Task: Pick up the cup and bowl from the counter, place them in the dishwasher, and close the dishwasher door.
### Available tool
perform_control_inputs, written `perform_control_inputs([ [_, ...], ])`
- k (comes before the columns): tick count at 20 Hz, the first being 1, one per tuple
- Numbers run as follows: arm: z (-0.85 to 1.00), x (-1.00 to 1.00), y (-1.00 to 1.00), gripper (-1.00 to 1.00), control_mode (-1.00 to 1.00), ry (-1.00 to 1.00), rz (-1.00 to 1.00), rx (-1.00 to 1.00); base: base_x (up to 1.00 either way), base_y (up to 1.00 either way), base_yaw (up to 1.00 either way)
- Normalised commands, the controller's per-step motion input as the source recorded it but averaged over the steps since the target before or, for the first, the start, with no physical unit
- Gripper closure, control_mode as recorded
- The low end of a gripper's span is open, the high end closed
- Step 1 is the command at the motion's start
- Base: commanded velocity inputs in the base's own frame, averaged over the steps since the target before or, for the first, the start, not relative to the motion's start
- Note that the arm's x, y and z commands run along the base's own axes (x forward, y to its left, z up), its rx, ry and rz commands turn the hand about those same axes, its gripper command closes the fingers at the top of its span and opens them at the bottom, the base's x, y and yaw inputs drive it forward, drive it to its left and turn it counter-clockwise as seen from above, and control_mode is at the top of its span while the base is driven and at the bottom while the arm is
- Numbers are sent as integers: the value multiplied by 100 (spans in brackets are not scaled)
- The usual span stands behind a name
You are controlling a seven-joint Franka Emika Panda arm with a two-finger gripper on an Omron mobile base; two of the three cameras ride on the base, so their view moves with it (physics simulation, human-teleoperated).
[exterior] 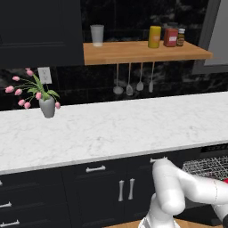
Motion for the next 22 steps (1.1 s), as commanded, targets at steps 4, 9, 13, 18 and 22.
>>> perform_control_inputs([
  [4,-83,5,0,-100,-100,-45,0,2,0,0,0],
  [9,-71,52,2,-100,-100,-30,0,0,0,0,0],
  [13,-67,87,4,-100,-100,-21,0,0,0,0,0],
  [18,-38,100,15,-100,-100,-31,0,-1,0,0,0],
  [22,-18,100,28,-100,-100,-43,0,0,0,0,0],
])
